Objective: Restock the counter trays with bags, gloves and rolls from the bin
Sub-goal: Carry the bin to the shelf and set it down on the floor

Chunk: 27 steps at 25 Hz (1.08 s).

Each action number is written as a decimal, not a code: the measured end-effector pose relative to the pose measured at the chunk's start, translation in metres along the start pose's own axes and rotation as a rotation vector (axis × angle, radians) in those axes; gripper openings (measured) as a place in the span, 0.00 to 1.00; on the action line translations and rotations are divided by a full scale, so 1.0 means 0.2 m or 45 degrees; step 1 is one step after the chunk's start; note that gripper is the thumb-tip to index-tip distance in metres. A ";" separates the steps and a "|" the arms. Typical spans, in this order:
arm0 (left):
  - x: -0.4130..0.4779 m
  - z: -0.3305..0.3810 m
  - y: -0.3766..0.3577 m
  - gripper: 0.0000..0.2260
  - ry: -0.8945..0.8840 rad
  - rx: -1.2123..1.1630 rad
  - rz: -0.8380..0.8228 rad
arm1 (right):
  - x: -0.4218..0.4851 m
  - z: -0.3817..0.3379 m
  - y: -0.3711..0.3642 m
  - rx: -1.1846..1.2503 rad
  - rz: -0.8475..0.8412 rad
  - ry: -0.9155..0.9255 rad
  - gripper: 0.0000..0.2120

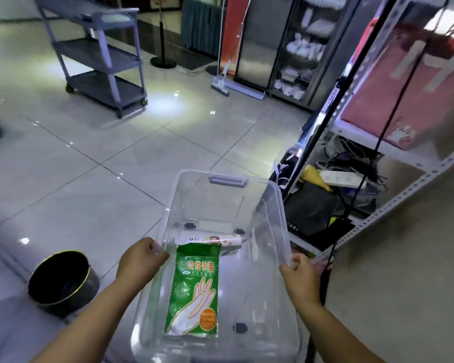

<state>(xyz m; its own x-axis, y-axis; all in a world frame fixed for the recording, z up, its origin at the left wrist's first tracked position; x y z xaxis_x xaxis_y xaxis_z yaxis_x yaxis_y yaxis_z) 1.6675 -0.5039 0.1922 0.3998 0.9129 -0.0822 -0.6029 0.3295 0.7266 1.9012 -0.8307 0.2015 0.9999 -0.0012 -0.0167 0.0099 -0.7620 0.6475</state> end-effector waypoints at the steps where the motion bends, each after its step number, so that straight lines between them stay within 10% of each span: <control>1: 0.08 0.01 -0.01 0.06 0.039 -0.013 0.023 | 0.08 -0.08 -0.06 -0.011 -0.018 0.018 0.08; 27: 3.21 0.62 -0.20 0.12 0.143 -0.269 0.077 | 1.92 -1.76 -2.12 0.082 -0.009 -0.013 0.07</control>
<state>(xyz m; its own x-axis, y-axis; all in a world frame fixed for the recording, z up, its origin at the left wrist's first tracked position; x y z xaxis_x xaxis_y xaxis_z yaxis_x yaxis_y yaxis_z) 2.0332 0.0401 0.1952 0.2863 0.9497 -0.1266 -0.7593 0.3055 0.5746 2.2853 -0.2788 0.1890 0.9996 -0.0021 -0.0293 0.0158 -0.8020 0.5971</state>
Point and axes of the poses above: each hand's wrist, its own x-axis towards the middle knuckle, its own y-axis out of the back of the hand, z = x × y, the point moved 9 cm from there along x, towards the middle knuckle, and after that the axes turned 12 degrees about z, right-handed, at the moved point
